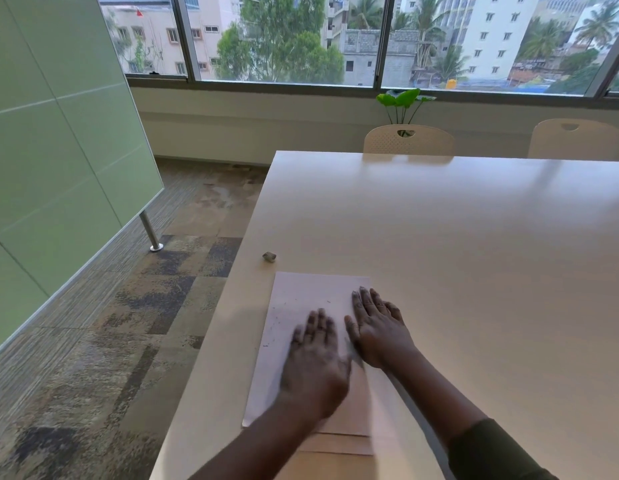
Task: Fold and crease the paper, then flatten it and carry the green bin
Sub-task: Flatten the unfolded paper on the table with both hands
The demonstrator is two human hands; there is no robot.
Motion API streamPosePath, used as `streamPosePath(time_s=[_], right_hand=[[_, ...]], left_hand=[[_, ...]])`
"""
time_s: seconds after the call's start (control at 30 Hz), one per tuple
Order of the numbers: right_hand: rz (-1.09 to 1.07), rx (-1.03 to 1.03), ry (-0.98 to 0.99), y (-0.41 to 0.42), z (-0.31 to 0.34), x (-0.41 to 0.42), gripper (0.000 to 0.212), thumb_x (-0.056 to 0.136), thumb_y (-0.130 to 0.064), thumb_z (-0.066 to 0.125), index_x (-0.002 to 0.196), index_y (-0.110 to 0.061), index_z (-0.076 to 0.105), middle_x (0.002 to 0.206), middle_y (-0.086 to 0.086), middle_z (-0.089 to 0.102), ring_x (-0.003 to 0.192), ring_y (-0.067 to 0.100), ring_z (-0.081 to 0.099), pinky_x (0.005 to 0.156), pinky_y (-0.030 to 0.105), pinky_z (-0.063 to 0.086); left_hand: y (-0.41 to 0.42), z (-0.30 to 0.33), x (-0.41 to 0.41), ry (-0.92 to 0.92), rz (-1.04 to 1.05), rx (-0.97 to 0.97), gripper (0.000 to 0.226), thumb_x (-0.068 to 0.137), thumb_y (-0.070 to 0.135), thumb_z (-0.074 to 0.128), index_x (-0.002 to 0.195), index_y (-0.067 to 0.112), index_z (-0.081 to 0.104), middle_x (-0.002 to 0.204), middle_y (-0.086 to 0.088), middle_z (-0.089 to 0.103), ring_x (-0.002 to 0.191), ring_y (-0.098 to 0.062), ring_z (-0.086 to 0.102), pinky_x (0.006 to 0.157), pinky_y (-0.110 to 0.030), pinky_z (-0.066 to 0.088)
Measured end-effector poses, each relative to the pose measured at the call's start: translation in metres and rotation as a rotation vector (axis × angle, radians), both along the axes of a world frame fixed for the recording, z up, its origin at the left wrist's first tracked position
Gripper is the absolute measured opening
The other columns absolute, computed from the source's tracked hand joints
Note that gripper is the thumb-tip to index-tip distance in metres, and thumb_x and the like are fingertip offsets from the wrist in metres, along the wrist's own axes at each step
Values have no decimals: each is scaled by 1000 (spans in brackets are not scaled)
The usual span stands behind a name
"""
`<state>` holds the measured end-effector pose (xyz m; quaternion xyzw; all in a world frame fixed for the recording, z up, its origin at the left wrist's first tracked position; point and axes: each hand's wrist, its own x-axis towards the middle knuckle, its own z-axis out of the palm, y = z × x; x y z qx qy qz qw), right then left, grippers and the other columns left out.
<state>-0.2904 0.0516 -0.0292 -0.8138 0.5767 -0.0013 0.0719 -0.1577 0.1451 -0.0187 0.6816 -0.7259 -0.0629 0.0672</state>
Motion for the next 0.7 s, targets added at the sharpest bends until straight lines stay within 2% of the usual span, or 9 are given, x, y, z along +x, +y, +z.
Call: streamPosePath(time_s=[0.1, 0.2, 0.33, 0.53, 0.6, 0.7], right_hand=[[1, 10, 6, 0, 0, -2, 62, 102, -46, 12, 155, -16, -2, 163, 1, -7, 149, 14, -10, 119, 35, -1], [2, 15, 7, -1, 0, -3, 62, 102, -46, 11, 155, -16, -3, 163, 0, -8, 149, 14, -10, 119, 35, -1], [3, 7, 2, -2, -2, -4, 62, 102, -45, 10, 155, -17, -2, 163, 0, -7, 149, 14, -10, 119, 35, 0], [5, -5, 10, -1, -4, -3, 61, 102, -45, 10, 155, -17, -2, 163, 1, -6, 149, 15, -9, 119, 35, 1], [2, -5, 10, -1, -4, -3, 61, 102, -45, 10, 155, -17, -1, 163, 1, -6, 149, 15, -8, 118, 35, 1], [-3, -3, 1, -1, -4, -3, 61, 102, -45, 11, 155, -17, -1, 163, 1, -6, 149, 14, -8, 119, 35, 1]], left_hand=[[2, -7, -17, -17, -75, 41, 67, 93, 53, -8, 148, 17, -18, 159, -4, -21, 143, -15, -26, 116, -38, -16], [-1, -12, 1, -43, -14, 72, 80, 84, 61, -19, 150, 16, -15, 158, -4, -24, 144, -15, -26, 118, -39, -14], [-3, -14, 50, -58, 134, 100, 68, 98, 54, 8, 151, 17, -13, 158, -4, -24, 146, -17, -21, 120, -40, -7], [-3, -6, 104, -57, 375, 53, 68, 100, 45, 15, 153, 7, -4, 161, -11, -14, 149, -21, -13, 120, -39, -6], [-8, -1, 91, 5, 328, -11, 66, 100, 42, 18, 153, 5, 3, 162, -13, -6, 150, -21, -6, 121, -38, -2], [-13, 5, 48, 121, 106, -36, 67, 98, 44, 16, 153, 6, 11, 162, -13, 4, 150, -19, 1, 120, -33, 0]])
